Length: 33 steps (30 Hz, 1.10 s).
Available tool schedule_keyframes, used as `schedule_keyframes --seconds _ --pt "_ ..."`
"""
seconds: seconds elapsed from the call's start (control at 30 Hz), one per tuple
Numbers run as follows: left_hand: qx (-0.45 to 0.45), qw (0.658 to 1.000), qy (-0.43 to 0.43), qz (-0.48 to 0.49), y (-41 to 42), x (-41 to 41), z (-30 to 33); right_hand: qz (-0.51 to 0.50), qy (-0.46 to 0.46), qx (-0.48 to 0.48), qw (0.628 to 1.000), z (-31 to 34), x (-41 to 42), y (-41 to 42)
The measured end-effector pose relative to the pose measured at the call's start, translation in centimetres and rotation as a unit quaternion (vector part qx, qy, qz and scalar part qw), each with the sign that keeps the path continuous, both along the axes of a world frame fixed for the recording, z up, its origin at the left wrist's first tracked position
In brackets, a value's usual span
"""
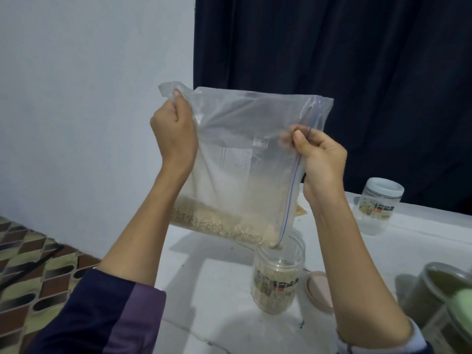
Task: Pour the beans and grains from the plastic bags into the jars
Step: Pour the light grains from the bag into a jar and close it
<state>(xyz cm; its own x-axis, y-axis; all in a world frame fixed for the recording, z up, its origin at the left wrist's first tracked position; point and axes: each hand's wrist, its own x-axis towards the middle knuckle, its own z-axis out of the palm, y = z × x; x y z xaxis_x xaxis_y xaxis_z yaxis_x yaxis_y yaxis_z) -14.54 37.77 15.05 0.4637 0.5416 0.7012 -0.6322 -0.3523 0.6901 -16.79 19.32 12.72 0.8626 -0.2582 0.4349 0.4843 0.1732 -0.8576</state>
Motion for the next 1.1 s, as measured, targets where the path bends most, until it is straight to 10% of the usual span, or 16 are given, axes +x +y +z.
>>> schedule_keyframes --seconds 1.1 --pt "0.021 0.998 -0.043 0.027 -0.3 -0.1 -0.3 0.029 -0.001 0.038 0.999 -1.1 0.2 -0.4"
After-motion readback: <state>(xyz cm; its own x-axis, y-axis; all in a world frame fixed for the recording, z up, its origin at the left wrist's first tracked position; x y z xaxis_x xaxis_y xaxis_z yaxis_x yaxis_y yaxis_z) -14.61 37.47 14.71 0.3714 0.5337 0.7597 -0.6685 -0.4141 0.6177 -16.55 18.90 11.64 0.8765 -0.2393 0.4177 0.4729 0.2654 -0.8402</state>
